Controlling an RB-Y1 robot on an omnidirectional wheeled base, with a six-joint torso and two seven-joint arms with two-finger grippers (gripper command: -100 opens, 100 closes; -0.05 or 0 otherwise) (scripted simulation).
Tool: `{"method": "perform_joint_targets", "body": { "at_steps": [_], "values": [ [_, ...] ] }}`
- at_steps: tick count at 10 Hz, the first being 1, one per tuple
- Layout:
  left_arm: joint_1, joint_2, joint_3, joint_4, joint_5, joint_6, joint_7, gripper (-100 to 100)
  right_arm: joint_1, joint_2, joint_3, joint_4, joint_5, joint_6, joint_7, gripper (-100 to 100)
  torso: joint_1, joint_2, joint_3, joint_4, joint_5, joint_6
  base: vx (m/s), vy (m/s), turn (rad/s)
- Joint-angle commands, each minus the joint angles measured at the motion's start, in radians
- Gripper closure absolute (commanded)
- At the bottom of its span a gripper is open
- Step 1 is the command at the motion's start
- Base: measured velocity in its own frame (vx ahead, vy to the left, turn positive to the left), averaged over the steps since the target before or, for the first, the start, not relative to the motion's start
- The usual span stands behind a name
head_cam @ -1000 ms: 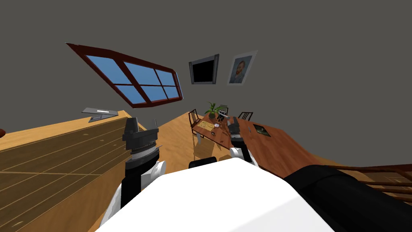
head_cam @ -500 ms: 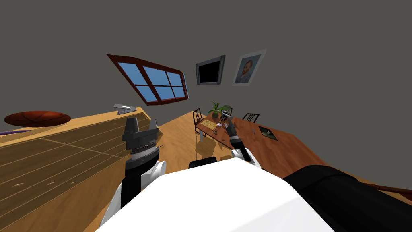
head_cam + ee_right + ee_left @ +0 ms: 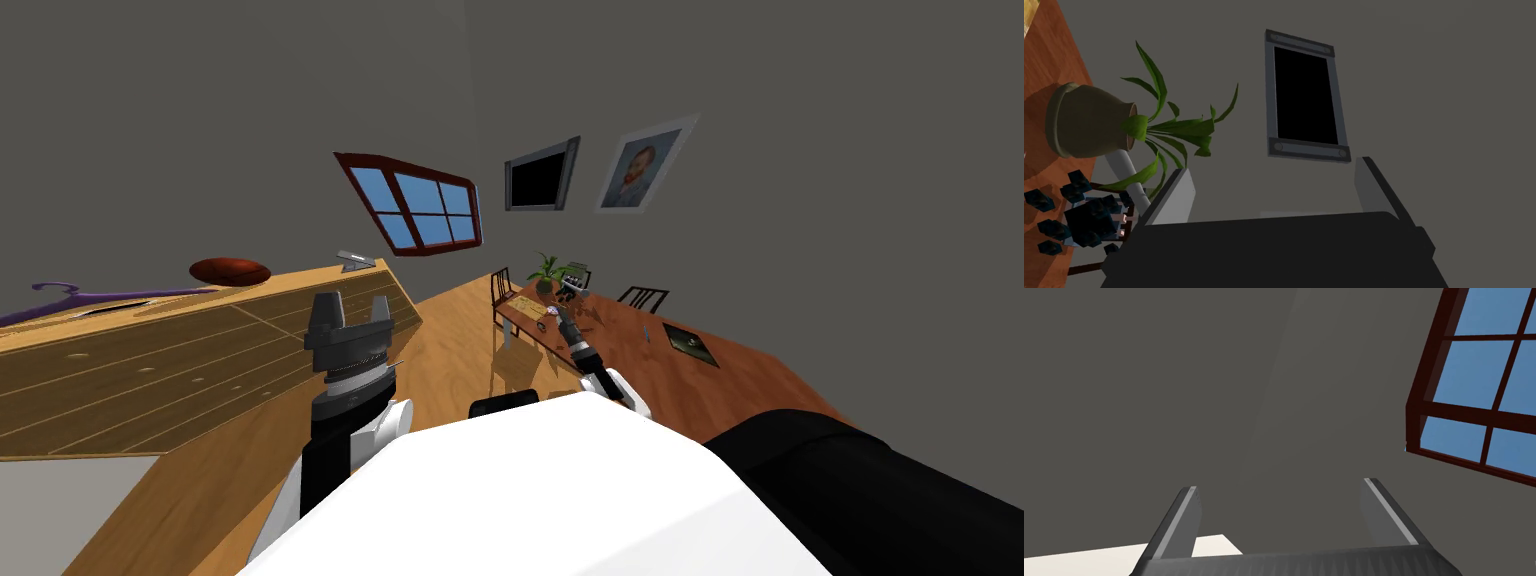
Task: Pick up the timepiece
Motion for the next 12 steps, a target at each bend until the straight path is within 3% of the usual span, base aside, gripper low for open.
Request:
{"method": "perform_joint_targets", "body": {
  "at_steps": [1, 2, 3, 4, 5, 6, 7, 8, 9, 10, 11, 12],
  "values": [
    [0.000, 0.000, 0.000, 0.000, 0.000, 0.000, 0.000, 0, 0.002, -0.050, 0.014, 0.050, 0.030, 0.003, -0.006, -100, 0.000, 0.000, 0.000, 0.000, 0.000, 0.000, -0.060, -0.005, 0.282],
    [0.000, 0.000, 0.000, 0.000, 0.000, 0.000, 0.000, 0, 0.002, -0.058, 0.014, 0.051, 0.030, 0.003, -0.006, -100, 0.000, 0.000, 0.000, 0.000, 0.000, -0.001, -0.053, -0.012, 0.148],
    [0.000, 0.000, 0.000, 0.000, 0.000, 0.000, 0.000, 0, 0.003, -0.096, 0.029, 0.099, 0.059, 0.004, -0.010, -100, 0.000, -0.001, 0.000, 0.000, 0.000, 0.000, -0.074, -0.011, 0.277],
    [0.000, 0.000, 0.000, 0.000, 0.000, 0.000, 0.000, 0, 0.003, -0.106, 0.029, 0.099, 0.059, 0.004, -0.010, -100, 0.000, 0.000, 0.000, 0.000, 0.000, -0.001, -0.056, -0.017, 0.139],
    [0.000, 0.000, 0.000, 0.000, 0.000, 0.000, 0.000, 0, 0.003, -0.141, 0.044, 0.150, 0.091, 0.005, -0.015, -100, -0.001, 0.000, 0.000, 0.000, 0.000, 0.000, -0.059, -0.012, 0.312],
    [0.000, 0.000, 0.000, 0.000, 0.000, 0.000, 0.000, 0, 0.003, -0.154, 0.044, 0.150, 0.091, 0.005, -0.015, -100, -0.001, 0.000, 0.000, 0.000, 0.000, -0.001, -0.053, -0.007, 0.135],
    [0.000, 0.000, 0.000, 0.000, 0.000, 0.000, 0.000, 0, 0.004, -0.192, 0.061, 0.198, 0.124, 0.006, -0.020, -100, 0.000, -0.001, 0.000, 0.000, 0.000, 0.000, -0.068, 0.001, 0.297],
    [0.000, 0.000, 0.000, 0.000, 0.000, 0.000, 0.000, 0, 0.004, -0.203, 0.061, 0.202, 0.124, 0.006, -0.020, -100, 0.000, 0.000, 0.000, 0.000, 0.000, -0.001, -0.064, 0.002, 0.168],
    [0.000, 0.000, 0.000, 0.000, 0.000, 0.000, 0.000, 0, 0.005, -0.237, 0.078, 0.256, 0.158, 0.006, -0.027, -100, 0.000, 0.000, 0.000, 0.000, 0.000, 0.000, -0.062, 0.006, 0.320],
    [0.000, 0.000, 0.000, 0.000, 0.000, 0.000, 0.000, 0, 0.005, -0.251, 0.078, 0.256, 0.158, 0.006, -0.027, -100, 0.000, 0.000, 0.000, 0.000, 0.000, 0.000, -0.050, 0.001, 0.159],
    [0.000, 0.000, 0.000, 0.000, 0.000, 0.000, 0.000, 0, 0.005, -0.286, 0.095, 0.298, 0.195, 0.006, -0.034, -100, 0.000, -0.001, -0.001, 0.000, 0.000, 0.000, -0.062, 0.017, 0.354],
    [0.000, 0.000, 0.000, 0.000, 0.000, 0.000, 0.000, 0, 0.005, -0.299, 0.095, 0.312, 0.195, 0.006, -0.034, -100, 0.001, -0.001, 0.000, 0.000, 0.000, -0.001, -0.048, 0.002, 0.177]
  ]
}}
